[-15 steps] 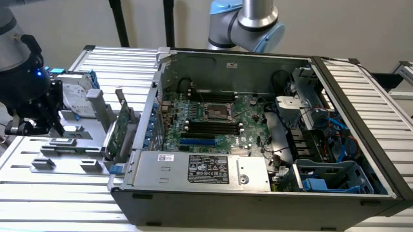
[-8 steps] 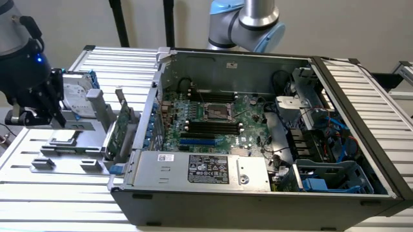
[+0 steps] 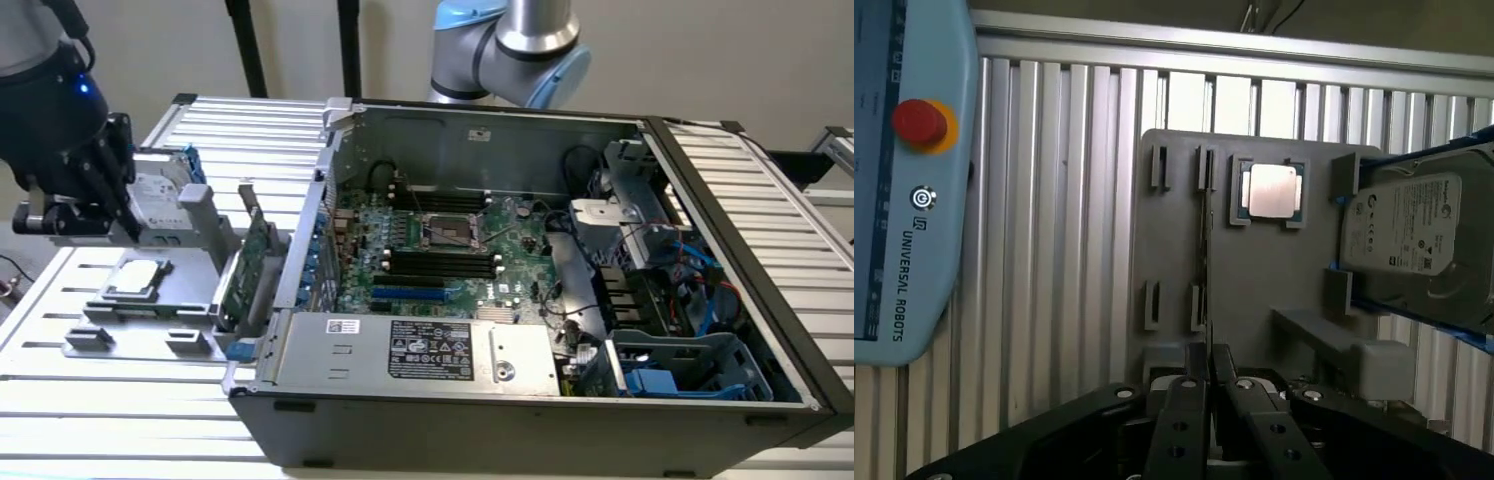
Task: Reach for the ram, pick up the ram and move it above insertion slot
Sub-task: 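Pick up the ram and move it above insertion slot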
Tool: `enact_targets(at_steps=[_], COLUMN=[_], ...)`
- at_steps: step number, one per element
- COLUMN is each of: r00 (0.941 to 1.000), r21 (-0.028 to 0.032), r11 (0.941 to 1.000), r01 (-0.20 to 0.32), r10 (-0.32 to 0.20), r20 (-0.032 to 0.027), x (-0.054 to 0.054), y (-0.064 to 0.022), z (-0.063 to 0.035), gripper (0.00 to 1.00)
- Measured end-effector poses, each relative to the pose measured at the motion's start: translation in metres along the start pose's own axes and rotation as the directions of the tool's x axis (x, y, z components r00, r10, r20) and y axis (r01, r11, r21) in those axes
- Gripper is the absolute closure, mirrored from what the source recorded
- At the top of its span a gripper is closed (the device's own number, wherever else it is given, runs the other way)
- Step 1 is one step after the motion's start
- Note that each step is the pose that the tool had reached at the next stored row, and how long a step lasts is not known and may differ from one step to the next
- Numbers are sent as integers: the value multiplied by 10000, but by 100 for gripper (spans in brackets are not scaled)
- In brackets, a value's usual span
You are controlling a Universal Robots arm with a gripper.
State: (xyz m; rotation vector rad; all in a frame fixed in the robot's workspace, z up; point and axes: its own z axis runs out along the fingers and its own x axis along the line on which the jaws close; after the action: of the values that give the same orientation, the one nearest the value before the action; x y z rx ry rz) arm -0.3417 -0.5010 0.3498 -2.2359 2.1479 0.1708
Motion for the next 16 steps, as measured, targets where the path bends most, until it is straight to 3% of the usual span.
enact_targets(at_steps=[10,14,16], r00=[9989,9982,9980], r21=[-4,-2,-4], r11=[9997,9995,9994], r01=[251,326,357], r10=[-251,-326,-356], r20=[388,494,519], x=[-16,-19,-19], y=[-216,-312,-363], z=[-245,-313,-336], gripper=[87,87,87])
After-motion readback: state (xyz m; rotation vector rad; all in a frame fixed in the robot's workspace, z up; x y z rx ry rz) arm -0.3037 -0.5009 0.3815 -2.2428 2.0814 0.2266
